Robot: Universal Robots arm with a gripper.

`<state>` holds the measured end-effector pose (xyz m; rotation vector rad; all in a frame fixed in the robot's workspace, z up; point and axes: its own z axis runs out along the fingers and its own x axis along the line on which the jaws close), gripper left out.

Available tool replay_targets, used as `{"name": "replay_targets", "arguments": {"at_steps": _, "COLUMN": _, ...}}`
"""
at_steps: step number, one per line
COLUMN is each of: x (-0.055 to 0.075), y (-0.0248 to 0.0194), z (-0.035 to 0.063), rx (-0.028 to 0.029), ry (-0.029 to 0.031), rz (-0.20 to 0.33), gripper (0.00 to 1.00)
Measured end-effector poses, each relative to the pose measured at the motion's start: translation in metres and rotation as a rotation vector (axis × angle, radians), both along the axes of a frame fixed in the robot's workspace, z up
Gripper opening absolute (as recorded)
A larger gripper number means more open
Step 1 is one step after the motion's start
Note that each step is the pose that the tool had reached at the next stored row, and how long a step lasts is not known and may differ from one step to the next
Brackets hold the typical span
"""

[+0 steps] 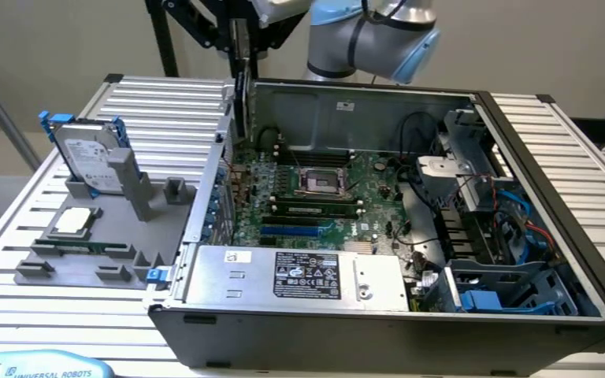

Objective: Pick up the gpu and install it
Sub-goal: 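Pick up the gpu and move the gpu toward the slot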

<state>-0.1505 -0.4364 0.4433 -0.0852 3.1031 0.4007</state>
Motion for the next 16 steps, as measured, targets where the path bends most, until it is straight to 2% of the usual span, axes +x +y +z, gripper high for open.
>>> {"name": "replay_targets", "arguments": {"at_steps": 4, "x": 0.018, "y": 0.0, "z": -0.0021, "rx": 0.0001, "ry": 0.0, "rz": 0.0, "gripper": 0.26}}
{"name": "replay_targets", "arguments": {"at_steps": 16, "x": 0.073, "y": 0.0, "z": -0.0212, "rx": 0.0, "ry": 0.0, "rz": 0.0, "gripper": 0.26}}
